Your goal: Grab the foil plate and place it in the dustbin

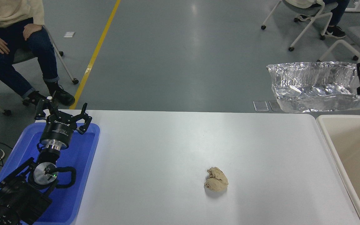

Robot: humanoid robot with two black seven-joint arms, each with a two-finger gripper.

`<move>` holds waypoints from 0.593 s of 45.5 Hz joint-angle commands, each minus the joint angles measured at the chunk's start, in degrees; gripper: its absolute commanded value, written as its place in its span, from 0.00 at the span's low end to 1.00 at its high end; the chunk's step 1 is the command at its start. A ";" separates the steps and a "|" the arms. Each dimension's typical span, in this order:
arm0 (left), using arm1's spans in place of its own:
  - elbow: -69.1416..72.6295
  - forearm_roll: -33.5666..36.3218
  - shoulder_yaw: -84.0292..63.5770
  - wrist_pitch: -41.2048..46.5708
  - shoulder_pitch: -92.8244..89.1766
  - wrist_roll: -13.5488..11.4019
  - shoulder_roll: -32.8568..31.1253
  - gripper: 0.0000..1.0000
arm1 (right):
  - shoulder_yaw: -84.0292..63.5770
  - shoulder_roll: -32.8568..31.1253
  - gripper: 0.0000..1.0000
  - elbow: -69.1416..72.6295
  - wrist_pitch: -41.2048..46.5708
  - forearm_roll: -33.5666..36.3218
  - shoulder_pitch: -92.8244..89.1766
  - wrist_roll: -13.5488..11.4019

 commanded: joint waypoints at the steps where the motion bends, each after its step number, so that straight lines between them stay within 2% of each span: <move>1: 0.03 0.00 0.00 0.08 0.01 -0.02 0.00 1.00 | -3.95 -9.70 0.00 -5.20 0.01 -1.59 -3.37 -0.25; 12: -0.06 -0.09 0.00 0.08 0.01 -0.02 0.00 1.00 | -0.27 -14.62 0.00 -15.48 0.01 -1.24 -19.26 -0.26; 27: 0.03 0.00 0.00 0.08 0.01 -0.02 0.00 1.00 | 19.24 -15.51 0.00 -30.78 -1.21 0.08 -49.68 -0.43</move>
